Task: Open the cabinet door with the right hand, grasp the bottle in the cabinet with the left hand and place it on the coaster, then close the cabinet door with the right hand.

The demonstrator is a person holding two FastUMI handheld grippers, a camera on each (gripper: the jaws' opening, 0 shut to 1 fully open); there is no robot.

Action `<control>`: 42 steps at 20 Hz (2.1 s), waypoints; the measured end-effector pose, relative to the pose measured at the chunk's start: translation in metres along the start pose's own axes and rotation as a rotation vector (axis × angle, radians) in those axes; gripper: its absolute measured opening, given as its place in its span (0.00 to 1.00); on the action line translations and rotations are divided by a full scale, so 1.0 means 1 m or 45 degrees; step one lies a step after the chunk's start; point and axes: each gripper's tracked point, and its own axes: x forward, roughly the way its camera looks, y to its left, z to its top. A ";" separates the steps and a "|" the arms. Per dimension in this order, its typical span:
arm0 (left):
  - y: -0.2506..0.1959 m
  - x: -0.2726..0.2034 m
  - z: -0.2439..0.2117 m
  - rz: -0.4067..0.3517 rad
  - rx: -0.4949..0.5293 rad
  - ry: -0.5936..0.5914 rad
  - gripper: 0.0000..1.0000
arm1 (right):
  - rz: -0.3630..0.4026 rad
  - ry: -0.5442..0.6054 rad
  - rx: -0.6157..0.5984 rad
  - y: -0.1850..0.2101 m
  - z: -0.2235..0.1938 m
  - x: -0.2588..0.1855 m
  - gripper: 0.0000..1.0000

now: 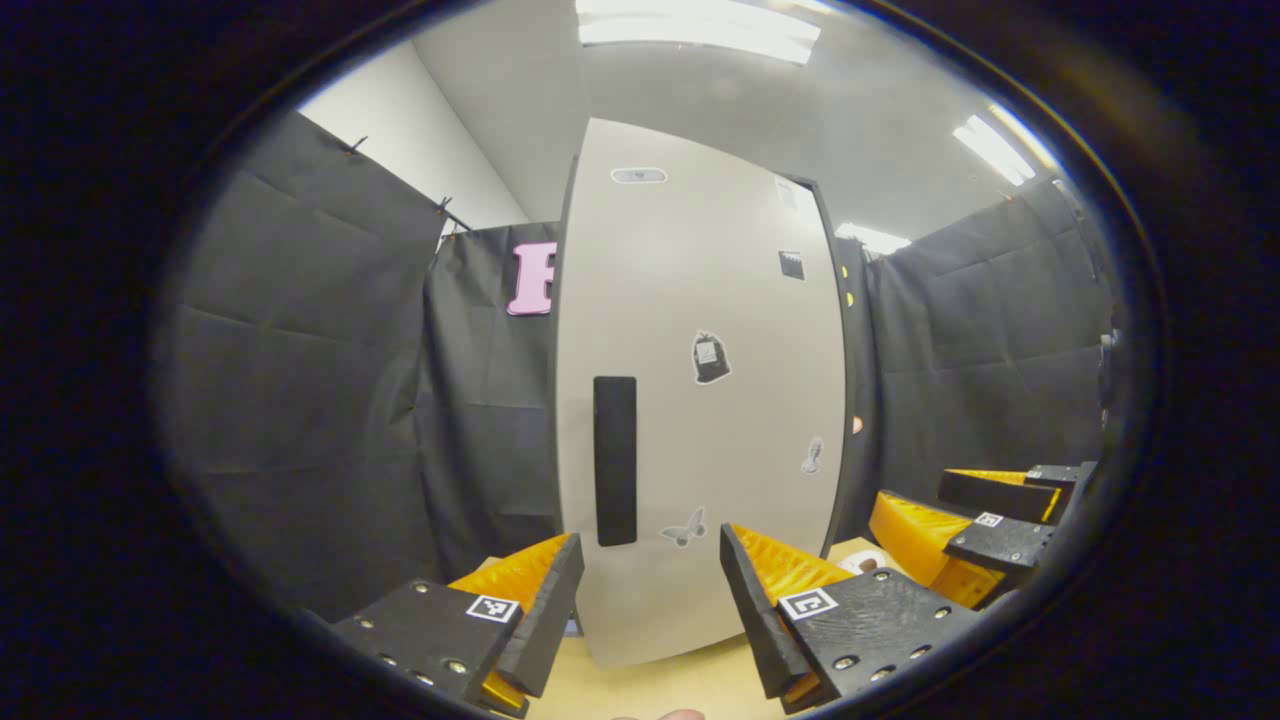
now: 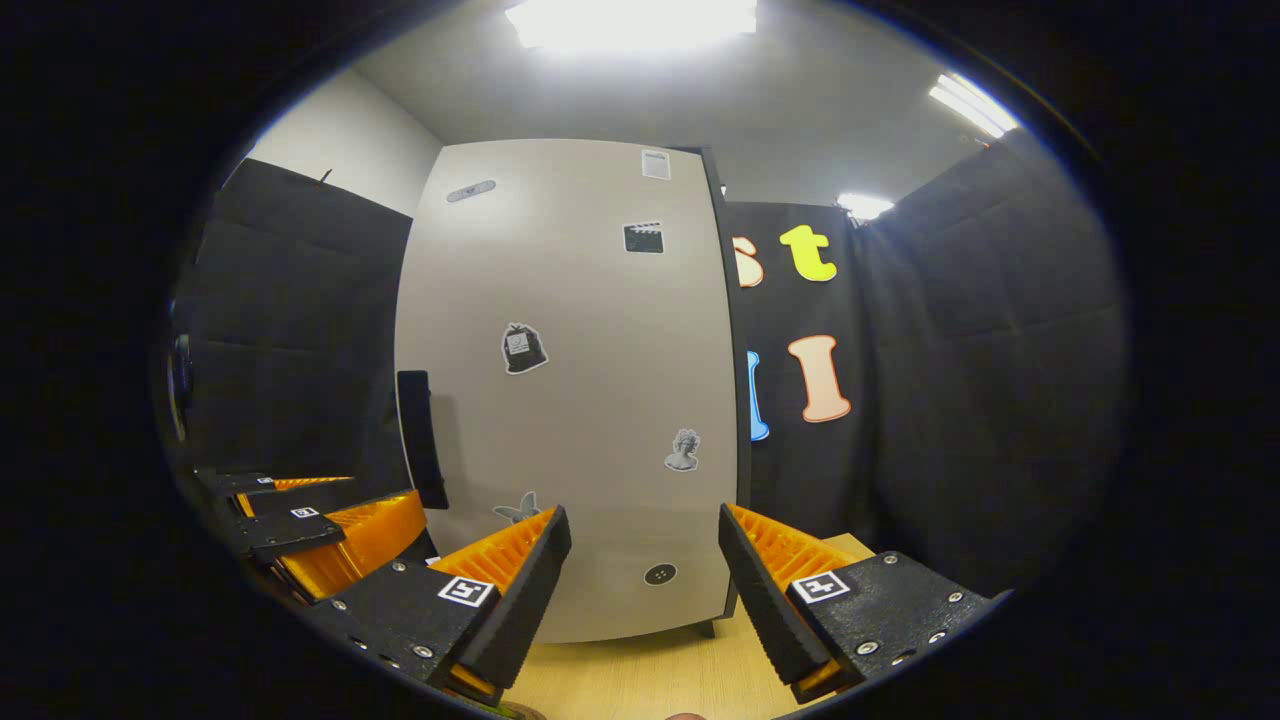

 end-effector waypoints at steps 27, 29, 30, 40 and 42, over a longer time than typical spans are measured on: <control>0.007 0.007 -0.014 0.035 -0.102 0.064 0.78 | -0.020 0.056 -0.004 -0.013 -0.019 -0.001 0.92; 0.007 0.008 -0.014 0.035 -0.104 0.064 0.78 | -0.026 0.057 -0.005 -0.015 -0.019 -0.001 0.93; 0.008 0.008 -0.014 0.036 -0.102 0.062 0.78 | -0.028 0.061 -0.003 -0.014 -0.021 0.000 0.92; 0.008 0.009 -0.018 0.038 -0.096 0.079 0.79 | -0.043 0.069 0.003 -0.015 -0.023 -0.001 0.92; 0.008 0.010 -0.018 0.037 -0.085 0.080 0.79 | -0.047 0.070 0.003 -0.015 -0.023 0.000 0.92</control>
